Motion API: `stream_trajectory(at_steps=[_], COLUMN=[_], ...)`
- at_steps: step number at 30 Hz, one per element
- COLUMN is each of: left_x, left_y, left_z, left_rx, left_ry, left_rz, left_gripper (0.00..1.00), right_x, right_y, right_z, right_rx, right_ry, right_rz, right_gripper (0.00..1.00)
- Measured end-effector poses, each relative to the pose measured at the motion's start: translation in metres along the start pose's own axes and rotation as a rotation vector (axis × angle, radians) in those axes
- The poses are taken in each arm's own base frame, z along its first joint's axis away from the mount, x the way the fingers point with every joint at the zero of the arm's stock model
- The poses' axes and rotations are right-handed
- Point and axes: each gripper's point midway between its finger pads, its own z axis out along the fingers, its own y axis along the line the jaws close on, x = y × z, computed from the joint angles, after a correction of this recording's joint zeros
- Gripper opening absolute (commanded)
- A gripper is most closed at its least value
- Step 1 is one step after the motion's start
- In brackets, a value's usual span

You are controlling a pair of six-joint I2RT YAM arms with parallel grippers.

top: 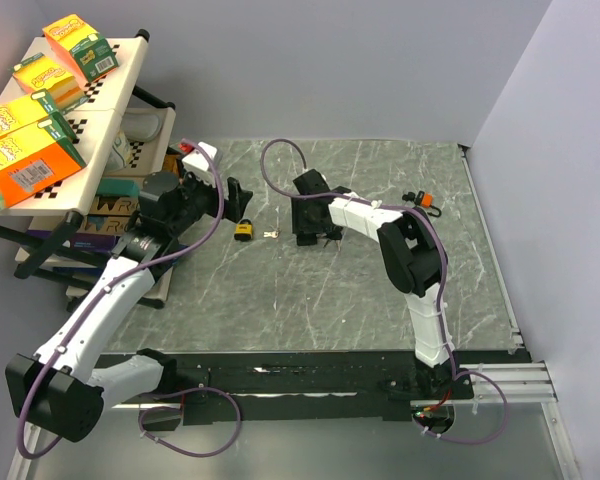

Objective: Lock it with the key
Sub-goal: Place the lock at the center of the board.

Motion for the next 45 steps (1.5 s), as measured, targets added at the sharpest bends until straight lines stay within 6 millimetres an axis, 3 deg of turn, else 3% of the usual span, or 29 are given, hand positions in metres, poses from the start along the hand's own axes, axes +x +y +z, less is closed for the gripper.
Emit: stream_trajectory(at_steps=[3, 4, 6, 8, 9, 13, 17, 23, 26, 29, 32, 34, 36, 39, 45], left_x=[0.001, 0.001, 0.0, 0.0, 0.0, 0.0, 0.003, 0.007, -0.002, -0.005, -0.002, 0.001, 0.005, 0.012, 0.02], left_y=[0.0, 0.0, 0.0, 0.0, 0.0, 0.0, -0.002, -0.011, -0.019, -0.027, -0.036, -0.04, -0.042, -0.044, -0.046], left_z=[0.0, 0.0, 0.0, 0.0, 0.0, 0.001, 0.002, 0.017, 0.027, 0.029, 0.029, 0.03, 0.032, 0.033, 0.037], left_rx=[0.0, 0.0, 0.0, 0.0, 0.0, 0.001, 0.013, 0.095, 0.157, 0.211, 0.265, 0.294, 0.311, 0.326, 0.344], left_ry=[0.002, 0.0, -0.003, -0.004, -0.003, -0.003, 0.01, 0.107, 0.141, 0.157, 0.18, 0.196, 0.21, 0.233, 0.254], left_rz=[0.0, 0.001, 0.002, 0.003, 0.003, 0.004, 0.002, 0.021, 0.032, 0.036, 0.028, 0.02, 0.012, 0.001, -0.01], left_gripper=[0.96, 0.96, 0.96, 0.96, 0.96, 0.96, 0.96, 0.96, 0.96, 0.96, 0.96, 0.96, 0.96, 0.96, 0.96], right_x=[-0.001, -0.001, -0.002, -0.002, -0.002, -0.002, -0.004, -0.023, -0.046, -0.082, -0.117, -0.138, -0.148, -0.143, -0.124], right_y=[-0.003, -0.004, -0.005, -0.005, -0.005, -0.005, -0.004, -0.001, -0.003, -0.013, -0.045, -0.087, -0.138, -0.203, -0.267], right_z=[0.0, 0.0, 0.001, 0.001, 0.001, 0.001, 0.0, -0.013, -0.038, -0.08, -0.123, -0.147, -0.158, -0.157, -0.131], right_rx=[0.016, 0.02, 0.024, 0.025, 0.025, 0.025, 0.022, -0.003, -0.049, -0.141, -0.243, -0.274, -0.245, -0.172, -0.117], right_ry=[-0.006, -0.008, -0.009, -0.009, -0.008, -0.008, -0.012, -0.053, -0.104, -0.189, -0.272, -0.326, -0.344, -0.289, -0.153], right_rz=[-0.001, -0.003, -0.002, -0.002, -0.001, 0.001, 0.011, 0.012, -0.005, -0.026, -0.034, -0.035, -0.024, -0.011, -0.061], right_gripper=[0.06, 0.16, 0.23, 0.37, 0.51, 0.73, 0.81, 0.87, 0.88, 0.89, 0.88, 0.87, 0.86, 0.86, 0.89])
